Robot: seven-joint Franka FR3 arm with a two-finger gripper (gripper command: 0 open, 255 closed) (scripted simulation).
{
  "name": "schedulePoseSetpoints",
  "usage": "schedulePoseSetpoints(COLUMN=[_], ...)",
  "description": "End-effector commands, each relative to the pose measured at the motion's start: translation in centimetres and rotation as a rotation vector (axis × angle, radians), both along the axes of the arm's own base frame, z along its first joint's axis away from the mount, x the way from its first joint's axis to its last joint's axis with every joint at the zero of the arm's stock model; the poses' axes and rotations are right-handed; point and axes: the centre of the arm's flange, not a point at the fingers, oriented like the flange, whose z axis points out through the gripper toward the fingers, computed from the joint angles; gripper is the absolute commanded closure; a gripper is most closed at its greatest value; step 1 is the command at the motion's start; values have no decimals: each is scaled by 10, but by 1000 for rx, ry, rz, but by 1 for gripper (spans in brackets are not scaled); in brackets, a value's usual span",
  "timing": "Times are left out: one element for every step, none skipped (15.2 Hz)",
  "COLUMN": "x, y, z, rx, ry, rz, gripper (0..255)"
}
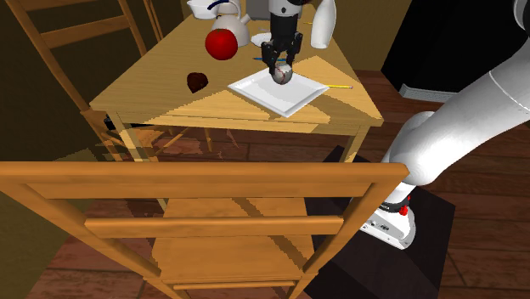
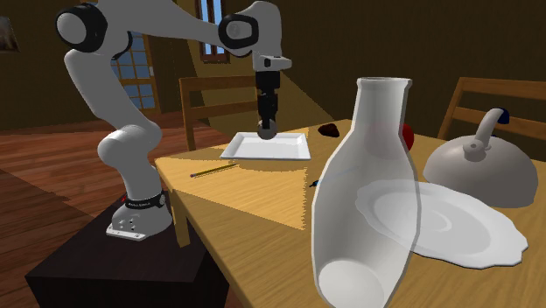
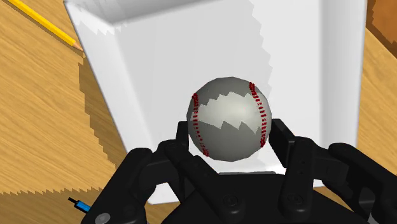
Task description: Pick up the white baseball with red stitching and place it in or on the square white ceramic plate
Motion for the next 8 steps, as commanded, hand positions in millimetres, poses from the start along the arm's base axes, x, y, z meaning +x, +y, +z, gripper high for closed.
schedulePoseSetpoints(x=[1, 1, 1, 1, 1, 1, 1, 1], y=[-1, -1, -1, -1, -1, -1, -1, -1], z=[-11, -16, -20, -20, -20, -20, -20, -20], rx=[0, 0, 0, 0, 0, 0, 0, 0], ry=[-1, -1, -1, -1, -1, -1, -1, -1], rz=[0, 0, 0, 0, 0, 0, 0, 0], gripper=[255, 255, 255, 255, 255, 255, 255, 255])
